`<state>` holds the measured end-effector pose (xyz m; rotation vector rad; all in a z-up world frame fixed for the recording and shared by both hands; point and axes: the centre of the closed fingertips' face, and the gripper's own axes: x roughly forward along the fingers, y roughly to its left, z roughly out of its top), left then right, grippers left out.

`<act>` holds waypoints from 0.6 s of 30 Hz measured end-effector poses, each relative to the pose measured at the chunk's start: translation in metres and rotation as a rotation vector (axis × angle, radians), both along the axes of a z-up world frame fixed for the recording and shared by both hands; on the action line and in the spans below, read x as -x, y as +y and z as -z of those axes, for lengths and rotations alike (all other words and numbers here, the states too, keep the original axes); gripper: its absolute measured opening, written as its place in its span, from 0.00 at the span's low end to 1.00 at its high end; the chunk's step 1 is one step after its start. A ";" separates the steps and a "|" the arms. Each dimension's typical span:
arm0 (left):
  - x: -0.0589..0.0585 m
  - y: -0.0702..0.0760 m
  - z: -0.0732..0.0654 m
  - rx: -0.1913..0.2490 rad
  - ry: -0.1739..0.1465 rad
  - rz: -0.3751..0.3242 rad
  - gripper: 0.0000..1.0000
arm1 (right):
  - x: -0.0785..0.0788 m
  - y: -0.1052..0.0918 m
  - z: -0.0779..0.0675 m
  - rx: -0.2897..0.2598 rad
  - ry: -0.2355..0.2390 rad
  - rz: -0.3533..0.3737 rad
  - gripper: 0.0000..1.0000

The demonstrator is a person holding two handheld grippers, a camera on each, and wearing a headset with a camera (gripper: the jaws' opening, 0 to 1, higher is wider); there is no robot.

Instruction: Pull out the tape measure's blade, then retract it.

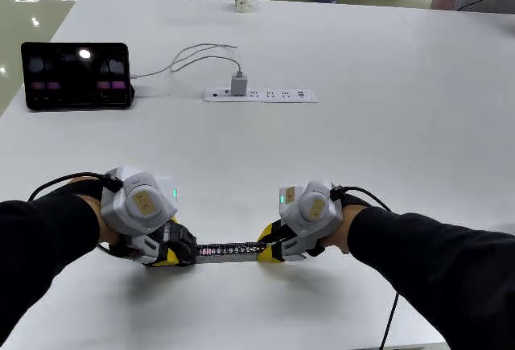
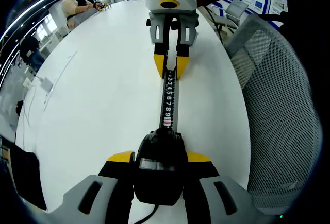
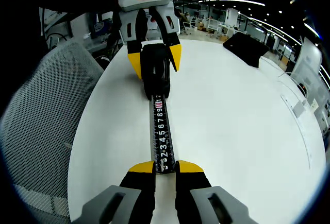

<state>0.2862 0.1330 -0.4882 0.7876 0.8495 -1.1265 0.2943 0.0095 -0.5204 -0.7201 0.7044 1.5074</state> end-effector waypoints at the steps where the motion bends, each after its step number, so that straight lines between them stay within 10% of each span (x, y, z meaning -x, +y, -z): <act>1: 0.000 0.000 0.000 0.000 0.000 0.000 0.31 | 0.000 -0.001 0.000 0.003 0.001 0.001 0.10; 18: 0.000 -0.001 0.000 -0.001 -0.002 -0.002 0.31 | -0.003 -0.012 0.000 0.003 -0.007 0.006 0.11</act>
